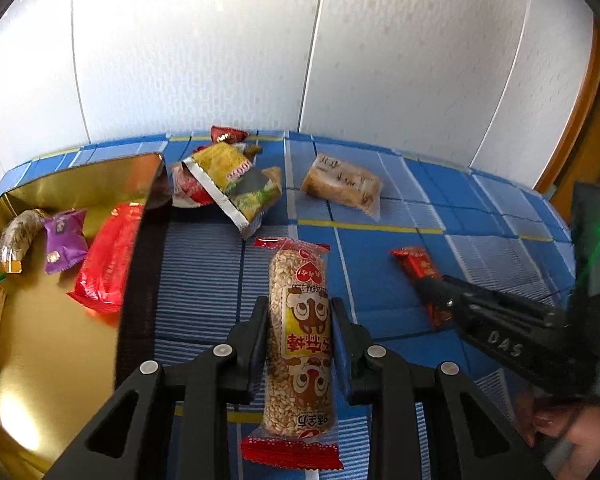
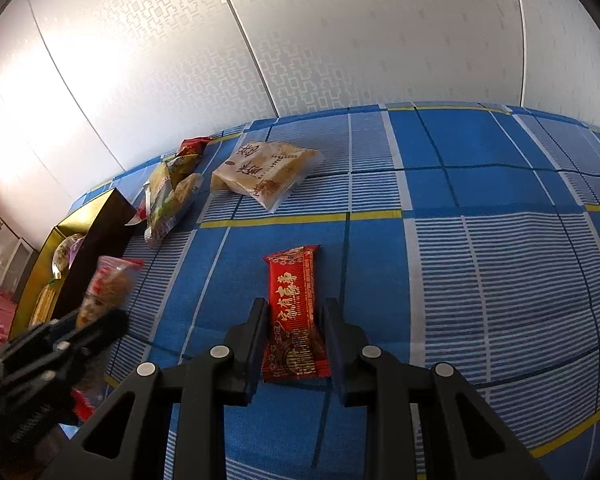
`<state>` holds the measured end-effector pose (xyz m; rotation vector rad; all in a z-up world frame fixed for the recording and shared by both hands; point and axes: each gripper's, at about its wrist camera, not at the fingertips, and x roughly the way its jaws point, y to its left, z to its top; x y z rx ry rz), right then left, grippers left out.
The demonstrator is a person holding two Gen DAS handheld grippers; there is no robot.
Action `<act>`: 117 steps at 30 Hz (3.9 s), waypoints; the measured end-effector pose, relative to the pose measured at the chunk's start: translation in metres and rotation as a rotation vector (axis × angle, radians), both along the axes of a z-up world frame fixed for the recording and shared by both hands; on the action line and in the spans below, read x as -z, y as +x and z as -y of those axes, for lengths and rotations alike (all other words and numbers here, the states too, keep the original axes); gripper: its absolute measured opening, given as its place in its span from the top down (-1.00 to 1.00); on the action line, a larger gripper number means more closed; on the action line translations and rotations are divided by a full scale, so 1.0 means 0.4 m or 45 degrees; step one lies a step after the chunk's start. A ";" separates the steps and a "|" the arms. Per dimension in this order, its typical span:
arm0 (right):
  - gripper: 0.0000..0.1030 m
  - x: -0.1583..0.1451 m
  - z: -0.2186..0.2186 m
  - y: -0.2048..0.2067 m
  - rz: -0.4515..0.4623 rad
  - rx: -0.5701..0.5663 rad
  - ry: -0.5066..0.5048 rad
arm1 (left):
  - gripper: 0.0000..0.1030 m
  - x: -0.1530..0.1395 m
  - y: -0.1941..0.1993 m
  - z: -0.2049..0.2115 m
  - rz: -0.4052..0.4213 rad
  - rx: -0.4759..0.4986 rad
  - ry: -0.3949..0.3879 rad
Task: Organize snacks
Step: 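Carry the peanut bar into the gold tray and release it with the left gripper, then lift the small red bar with the right gripper and drop it into the tray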
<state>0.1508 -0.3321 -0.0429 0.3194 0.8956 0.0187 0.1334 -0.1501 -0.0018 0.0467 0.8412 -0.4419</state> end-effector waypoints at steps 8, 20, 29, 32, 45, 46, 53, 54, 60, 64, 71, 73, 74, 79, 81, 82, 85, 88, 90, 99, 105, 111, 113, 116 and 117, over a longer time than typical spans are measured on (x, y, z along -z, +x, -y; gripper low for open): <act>0.46 -0.001 -0.001 0.000 0.003 -0.006 -0.011 | 0.44 -0.066 0.000 -0.057 0.042 -0.035 -0.059; 0.46 -0.002 0.001 0.001 0.005 -0.008 -0.017 | 0.44 -0.115 0.043 -0.203 0.052 -0.171 -0.101; 0.46 -0.003 -0.006 0.002 0.011 -0.009 -0.039 | 0.44 -0.098 0.071 -0.353 0.004 -0.297 -0.070; 0.48 -0.003 -0.002 0.001 0.016 0.005 -0.020 | 0.44 -0.075 0.085 -0.393 -0.042 -0.329 -0.045; 0.48 -0.011 -0.006 -0.002 0.041 0.012 -0.017 | 0.44 0.038 0.109 -0.490 -0.204 -0.396 0.019; 0.48 -0.011 -0.005 -0.003 0.042 0.013 -0.017 | 0.44 0.042 0.110 -0.494 -0.209 -0.398 0.028; 0.48 -0.012 -0.005 -0.004 0.046 0.015 -0.021 | 0.44 0.061 0.133 -0.519 -0.245 -0.407 0.071; 0.48 -0.012 -0.005 -0.004 0.046 0.015 -0.021 | 0.44 0.061 0.137 -0.521 -0.248 -0.408 0.082; 0.48 -0.011 -0.005 -0.005 0.049 0.016 -0.024 | 0.43 0.060 0.159 -0.543 -0.265 -0.461 0.108; 0.48 -0.012 -0.007 -0.004 0.050 0.017 -0.026 | 0.40 0.053 0.163 -0.548 -0.237 -0.463 0.139; 0.48 -0.012 -0.012 0.000 0.047 0.011 -0.034 | -0.38 0.007 0.139 -0.526 -0.074 -0.394 0.146; 0.48 -0.012 -0.015 0.001 0.048 0.009 -0.039 | -0.38 0.000 0.134 -0.527 -0.039 -0.401 0.154; 0.48 -0.013 -0.017 0.001 0.049 0.006 -0.041 | -0.38 -0.003 0.131 -0.530 -0.025 -0.405 0.146; 0.48 -0.015 -0.037 -0.003 0.058 -0.015 -0.077 | -0.39 -0.010 0.105 -0.574 0.046 -0.428 0.062; 0.48 -0.017 -0.045 -0.006 0.064 -0.022 -0.091 | -0.42 -0.012 0.099 -0.588 0.049 -0.442 0.012; 0.48 -0.019 -0.049 -0.009 0.071 -0.025 -0.087 | -0.43 -0.017 0.097 -0.597 0.056 -0.450 -0.020; 0.48 -0.024 -0.054 -0.017 0.102 -0.036 -0.059 | -0.53 -0.025 0.083 -0.612 0.089 -0.475 -0.064; 0.48 -0.028 -0.072 -0.028 0.143 -0.066 -0.058 | -0.53 -0.028 0.075 -0.632 0.106 -0.502 -0.111; 0.48 -0.029 -0.090 -0.038 0.152 -0.089 -0.086 | -0.53 -0.030 0.072 -0.636 0.111 -0.511 -0.118; 0.48 -0.048 -0.134 -0.050 0.161 -0.124 -0.078 | -0.67 -0.026 0.073 -0.665 0.105 -0.568 -0.118; 0.59 -0.087 -0.158 -0.045 0.174 -0.115 -0.039 | -0.67 -0.021 0.077 -0.676 0.083 -0.574 -0.133; 0.60 -0.126 -0.231 -0.041 0.208 -0.196 -0.114 | -0.67 -0.029 0.068 -0.664 0.111 -0.546 -0.110; 0.60 -0.125 -0.243 -0.039 0.205 -0.210 -0.140 | -0.67 -0.031 0.066 -0.661 0.118 -0.539 -0.104; 0.59 -0.110 -0.229 -0.034 0.161 -0.145 -0.169 | -0.67 -0.032 0.065 -0.659 0.120 -0.530 -0.105; 0.56 -0.102 -0.211 -0.030 0.141 -0.108 -0.142 | -0.68 -0.032 0.064 -0.658 0.118 -0.523 -0.110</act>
